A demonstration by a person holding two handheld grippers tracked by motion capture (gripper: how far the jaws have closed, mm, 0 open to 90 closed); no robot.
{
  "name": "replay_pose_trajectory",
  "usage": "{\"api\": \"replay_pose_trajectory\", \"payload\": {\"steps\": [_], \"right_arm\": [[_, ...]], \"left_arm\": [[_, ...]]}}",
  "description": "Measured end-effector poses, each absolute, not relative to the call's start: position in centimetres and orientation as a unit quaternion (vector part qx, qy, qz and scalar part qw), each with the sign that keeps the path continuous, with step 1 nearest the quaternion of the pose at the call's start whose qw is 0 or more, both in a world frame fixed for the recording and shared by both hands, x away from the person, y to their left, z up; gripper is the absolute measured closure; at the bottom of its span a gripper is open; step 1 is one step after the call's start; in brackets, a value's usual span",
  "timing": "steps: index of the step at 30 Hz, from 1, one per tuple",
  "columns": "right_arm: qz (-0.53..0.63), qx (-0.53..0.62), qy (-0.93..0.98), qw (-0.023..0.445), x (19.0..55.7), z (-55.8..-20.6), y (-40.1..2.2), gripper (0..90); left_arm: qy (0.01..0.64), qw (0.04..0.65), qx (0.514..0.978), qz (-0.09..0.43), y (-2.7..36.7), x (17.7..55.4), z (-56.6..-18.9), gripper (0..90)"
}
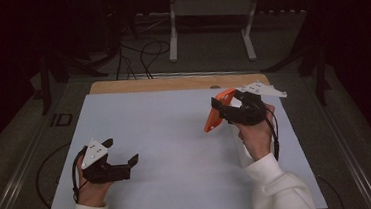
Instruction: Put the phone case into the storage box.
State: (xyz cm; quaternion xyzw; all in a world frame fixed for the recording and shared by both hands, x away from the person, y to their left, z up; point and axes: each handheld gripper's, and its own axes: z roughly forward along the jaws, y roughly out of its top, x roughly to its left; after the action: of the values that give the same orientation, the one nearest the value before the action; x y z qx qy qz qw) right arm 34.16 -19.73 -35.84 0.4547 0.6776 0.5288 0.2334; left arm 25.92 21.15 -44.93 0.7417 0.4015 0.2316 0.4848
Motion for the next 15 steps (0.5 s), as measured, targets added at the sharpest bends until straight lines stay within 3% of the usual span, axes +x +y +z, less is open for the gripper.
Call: {"api": "replay_pose_trajectory", "payload": {"steps": [15], "right_arm": [[0.527, 0.455, 0.676, 0.240, 34.6, -35.4, -19.9, 16.9]], "left_arm": [[0.401, 0.483, 0.739, 0.244, 22.3, 25.0, -45.7, 0.2]]}}
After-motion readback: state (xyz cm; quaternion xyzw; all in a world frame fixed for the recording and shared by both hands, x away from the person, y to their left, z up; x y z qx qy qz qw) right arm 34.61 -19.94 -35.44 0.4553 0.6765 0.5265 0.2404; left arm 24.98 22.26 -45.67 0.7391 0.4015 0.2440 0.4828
